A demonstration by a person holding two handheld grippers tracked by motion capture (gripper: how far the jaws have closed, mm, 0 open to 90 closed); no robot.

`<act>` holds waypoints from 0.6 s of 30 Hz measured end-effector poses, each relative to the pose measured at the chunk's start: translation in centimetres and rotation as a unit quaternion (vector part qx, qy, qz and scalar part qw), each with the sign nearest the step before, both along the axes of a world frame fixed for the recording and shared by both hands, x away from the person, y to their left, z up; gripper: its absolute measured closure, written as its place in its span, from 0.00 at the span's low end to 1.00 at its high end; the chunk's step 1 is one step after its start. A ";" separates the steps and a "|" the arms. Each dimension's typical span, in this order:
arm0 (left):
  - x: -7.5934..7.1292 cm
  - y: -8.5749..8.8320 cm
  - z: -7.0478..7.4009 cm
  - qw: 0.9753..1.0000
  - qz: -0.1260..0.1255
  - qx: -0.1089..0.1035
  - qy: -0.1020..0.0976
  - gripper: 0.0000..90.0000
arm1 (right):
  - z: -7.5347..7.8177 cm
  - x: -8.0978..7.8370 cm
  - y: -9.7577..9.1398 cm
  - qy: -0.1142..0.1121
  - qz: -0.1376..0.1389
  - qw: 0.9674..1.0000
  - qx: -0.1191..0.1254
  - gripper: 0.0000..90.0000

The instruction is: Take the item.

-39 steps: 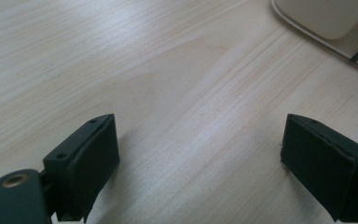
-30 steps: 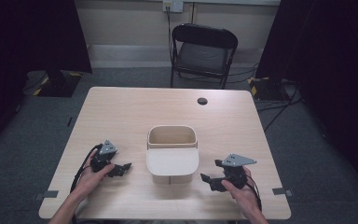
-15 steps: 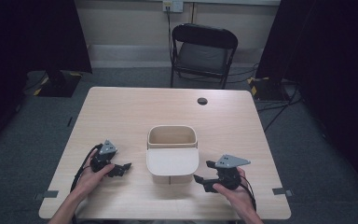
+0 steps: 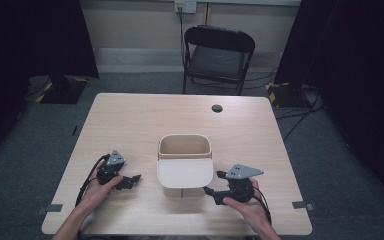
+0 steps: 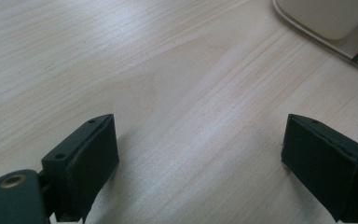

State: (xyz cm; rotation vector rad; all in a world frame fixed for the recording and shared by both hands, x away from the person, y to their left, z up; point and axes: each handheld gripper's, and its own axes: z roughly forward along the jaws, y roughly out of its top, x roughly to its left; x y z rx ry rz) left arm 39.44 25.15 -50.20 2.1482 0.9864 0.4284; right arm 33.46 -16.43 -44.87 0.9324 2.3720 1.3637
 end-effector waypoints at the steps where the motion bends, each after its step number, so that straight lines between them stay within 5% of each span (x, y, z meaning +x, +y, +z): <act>1: 0.0 0.0 0.0 1.000 0.000 -0.002 -0.001 0.11 | 0.2 0.1 0.1 -0.003 0.007 1.000 0.000 0.27; 18: 0.0 0.0 0.0 1.000 0.001 0.000 0.000 0.11 | 0.9 0.0 0.9 -0.013 0.024 1.000 0.013 0.30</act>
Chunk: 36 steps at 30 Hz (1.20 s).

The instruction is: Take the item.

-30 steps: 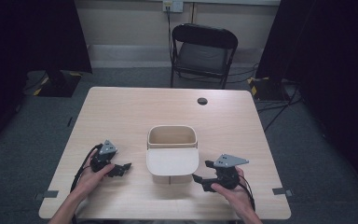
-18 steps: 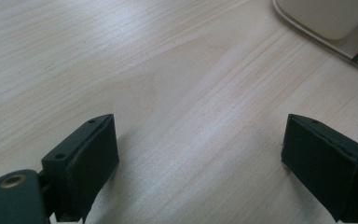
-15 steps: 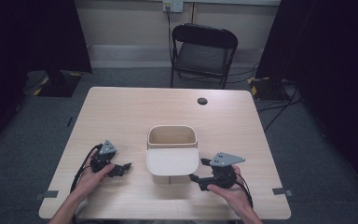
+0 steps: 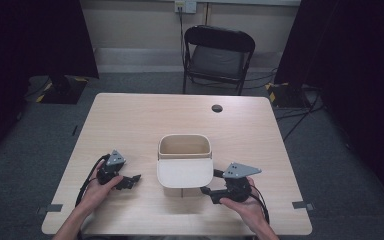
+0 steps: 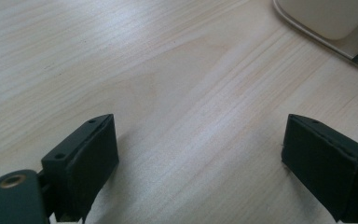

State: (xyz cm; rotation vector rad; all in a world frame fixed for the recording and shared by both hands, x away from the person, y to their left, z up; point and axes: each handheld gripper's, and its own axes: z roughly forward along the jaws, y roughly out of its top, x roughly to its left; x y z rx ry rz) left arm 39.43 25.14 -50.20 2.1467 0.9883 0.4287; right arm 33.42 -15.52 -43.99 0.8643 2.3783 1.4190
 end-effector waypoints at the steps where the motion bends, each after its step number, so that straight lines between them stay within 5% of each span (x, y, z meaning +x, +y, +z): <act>1: 0.0 0.0 0.0 1.000 0.000 0.002 0.000 0.11 | -0.1 0.1 0.0 0.003 0.000 1.000 0.002 0.29; 11: 0.0 0.0 0.0 1.000 -0.001 0.001 -0.002 0.11 | 0.6 -0.1 -0.2 -0.019 -0.001 1.000 0.016 0.31; 36: 0.0 0.0 0.0 1.000 0.000 0.003 -0.002 0.11 | 1.2 0.0 -0.3 -0.025 0.001 0.999 0.030 0.31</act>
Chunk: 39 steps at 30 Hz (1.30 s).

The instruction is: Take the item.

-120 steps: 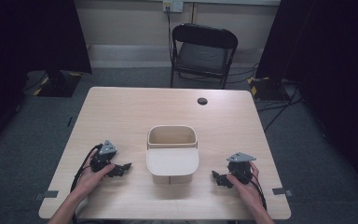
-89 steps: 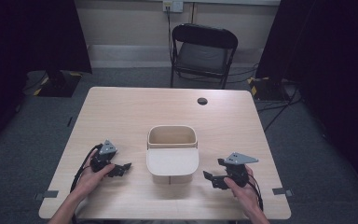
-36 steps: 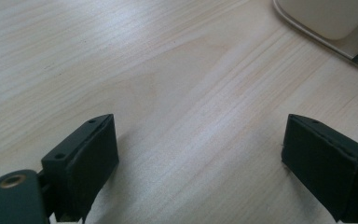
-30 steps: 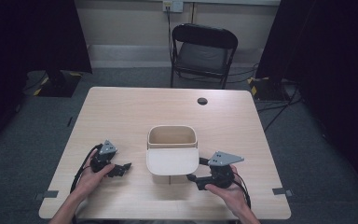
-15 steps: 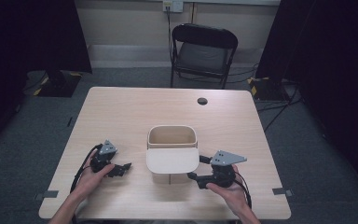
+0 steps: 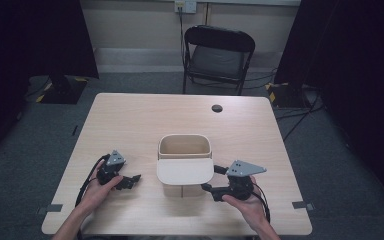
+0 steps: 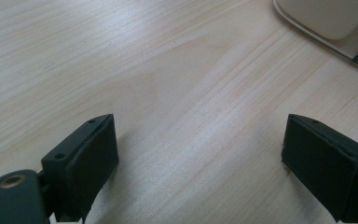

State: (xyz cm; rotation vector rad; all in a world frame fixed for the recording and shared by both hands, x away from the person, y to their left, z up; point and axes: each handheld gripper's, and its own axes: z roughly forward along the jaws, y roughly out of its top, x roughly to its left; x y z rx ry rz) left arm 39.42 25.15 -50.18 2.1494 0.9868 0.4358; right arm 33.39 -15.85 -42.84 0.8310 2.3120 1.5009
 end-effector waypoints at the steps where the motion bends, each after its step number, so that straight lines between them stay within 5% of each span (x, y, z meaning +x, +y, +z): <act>1: 0.0 0.0 0.0 1.000 0.000 -0.002 0.000 0.11 | 0.0 0.0 0.0 0.001 0.000 1.000 0.001 0.32; 22: 0.0 0.0 0.0 1.000 0.000 -0.002 0.000 0.11 | 0.7 0.5 0.2 0.004 0.003 1.000 0.007 0.30; 39: 0.0 0.0 0.0 1.000 0.000 -0.001 0.000 0.11 | 1.0 0.8 0.0 -0.005 -0.020 1.000 0.003 0.30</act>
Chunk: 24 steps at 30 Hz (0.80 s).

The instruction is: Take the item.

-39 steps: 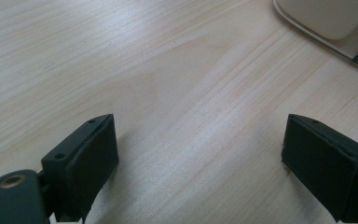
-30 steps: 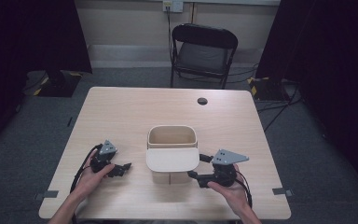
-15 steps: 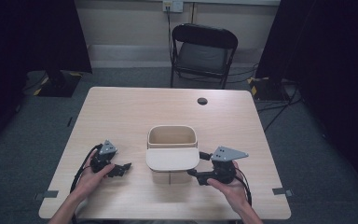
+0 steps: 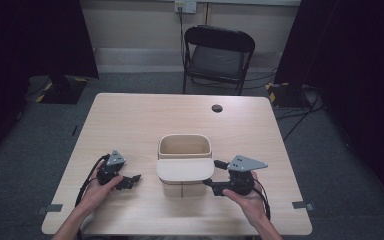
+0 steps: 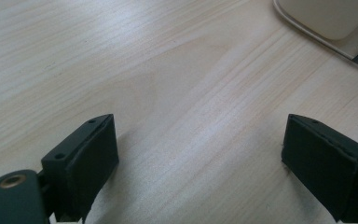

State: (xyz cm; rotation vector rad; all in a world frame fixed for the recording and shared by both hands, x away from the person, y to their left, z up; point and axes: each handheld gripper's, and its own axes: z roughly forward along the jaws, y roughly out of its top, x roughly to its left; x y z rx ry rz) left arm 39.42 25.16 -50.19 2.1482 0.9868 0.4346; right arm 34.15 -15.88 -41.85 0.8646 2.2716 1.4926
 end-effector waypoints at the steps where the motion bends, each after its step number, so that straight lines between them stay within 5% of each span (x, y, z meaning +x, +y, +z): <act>1: 0.0 0.0 0.0 1.000 0.000 -0.001 0.000 0.11 | 0.1 0.0 0.0 0.001 0.000 1.000 0.001 0.30; 24: 0.0 0.0 0.0 1.000 0.000 0.001 0.000 0.11 | 0.3 0.6 0.1 -0.001 -0.006 1.000 0.018 0.34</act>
